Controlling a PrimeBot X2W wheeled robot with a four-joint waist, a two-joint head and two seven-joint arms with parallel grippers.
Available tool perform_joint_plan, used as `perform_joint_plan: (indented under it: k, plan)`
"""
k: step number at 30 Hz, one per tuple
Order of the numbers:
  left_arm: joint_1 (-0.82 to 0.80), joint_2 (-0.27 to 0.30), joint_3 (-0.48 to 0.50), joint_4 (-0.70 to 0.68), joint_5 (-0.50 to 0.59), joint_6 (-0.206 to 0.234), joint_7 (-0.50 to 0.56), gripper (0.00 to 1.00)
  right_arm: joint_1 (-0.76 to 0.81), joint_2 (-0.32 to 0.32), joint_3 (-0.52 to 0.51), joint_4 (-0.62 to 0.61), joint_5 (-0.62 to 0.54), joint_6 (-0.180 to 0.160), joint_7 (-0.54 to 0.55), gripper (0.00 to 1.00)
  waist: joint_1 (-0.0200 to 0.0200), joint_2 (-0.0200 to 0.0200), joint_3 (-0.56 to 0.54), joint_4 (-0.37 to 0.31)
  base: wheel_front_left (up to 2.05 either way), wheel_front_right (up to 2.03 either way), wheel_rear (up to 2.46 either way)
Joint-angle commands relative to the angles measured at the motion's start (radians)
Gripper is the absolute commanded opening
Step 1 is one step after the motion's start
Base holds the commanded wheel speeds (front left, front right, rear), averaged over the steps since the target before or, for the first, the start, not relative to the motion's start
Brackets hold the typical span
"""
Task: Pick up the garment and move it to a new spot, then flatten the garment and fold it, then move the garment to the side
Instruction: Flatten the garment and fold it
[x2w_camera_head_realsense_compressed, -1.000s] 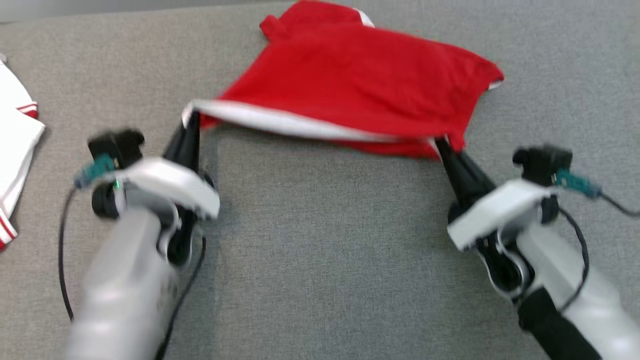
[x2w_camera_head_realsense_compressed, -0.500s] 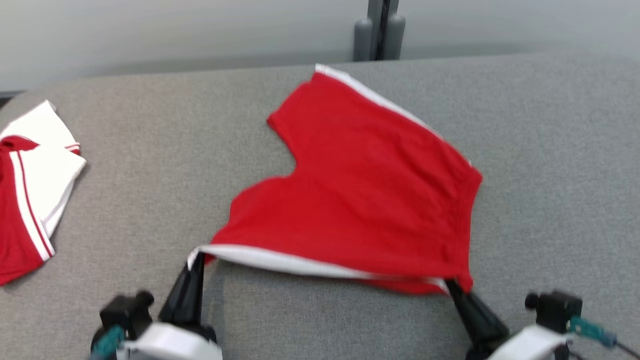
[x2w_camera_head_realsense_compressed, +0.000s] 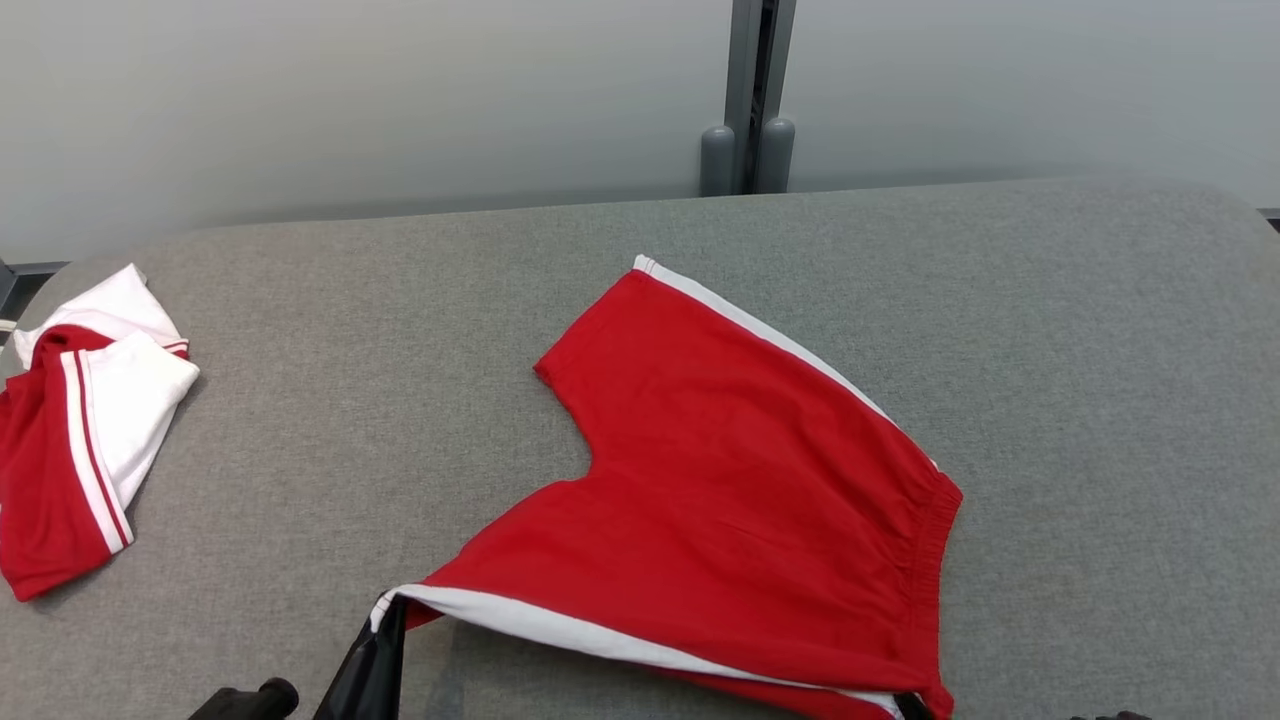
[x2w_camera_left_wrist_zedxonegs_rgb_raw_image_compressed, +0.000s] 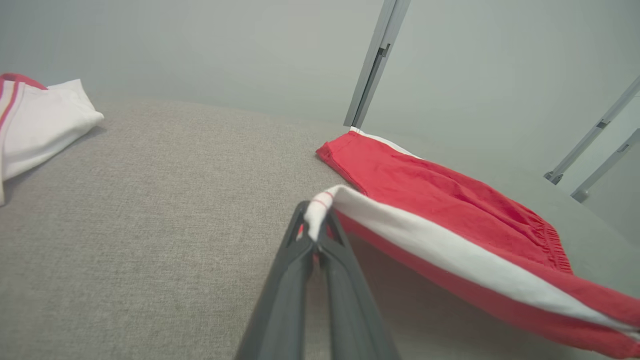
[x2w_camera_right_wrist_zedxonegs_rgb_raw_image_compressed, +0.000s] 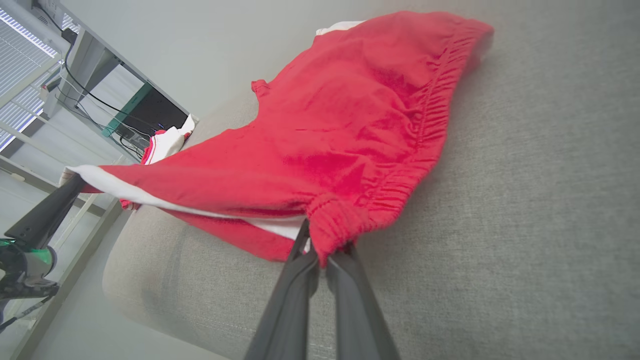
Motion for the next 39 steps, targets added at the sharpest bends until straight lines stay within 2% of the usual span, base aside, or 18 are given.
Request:
perform_joint_plan:
  k: [1,4,11,19,23,29,39]
  plan:
    - [-0.014,0.011,0.004,-0.009,0.003,0.001,0.003,0.0,0.001,0.009,-0.014,-0.013,-0.001,0.002,0.006,0.0,0.0001,-0.0001,0.013,-0.007,0.0,0.0,0.0]
    - [-0.081,0.028,-0.003,-0.012,0.012,-0.016,0.021,0.0,-0.024,0.048,-0.055,-0.033,0.019,0.002,0.02,0.0,0.0001,-0.0001,0.044,-0.017,0.0,0.0,0.0]
    - [-0.362,0.05,-0.023,0.061,0.016,-0.067,0.073,0.0,-0.127,0.14,-0.165,-0.105,0.207,0.002,0.078,0.0,0.0001,-0.0001,0.157,-0.051,0.0,0.0,0.0]
    - [-0.75,0.042,-0.098,0.28,0.041,-0.113,0.164,0.0,-0.295,0.193,-0.243,-0.088,0.336,0.002,0.102,0.0,0.0001,-0.0001,0.294,-0.113,0.0,0.0,0.0]
    - [-0.913,0.025,-0.121,0.434,0.039,-0.121,0.193,0.0,-0.383,0.21,-0.251,-0.026,0.336,0.002,0.08,0.0,0.0001,-0.0001,0.35,-0.145,0.0,0.0,0.0]
    - [-1.098,0.001,-0.146,0.672,0.042,-0.13,0.177,0.0,-0.483,0.226,-0.222,0.064,0.315,0.002,0.044,0.0,0.0001,-0.0001,0.408,-0.176,0.0,0.0,0.0]
    - [-1.264,-0.04,-0.189,0.952,0.015,-0.142,0.095,0.0,-0.541,0.23,-0.192,0.162,0.277,0.002,0.006,0.0,0.0001,-0.0001,0.441,-0.185,0.0,0.0,0.0]
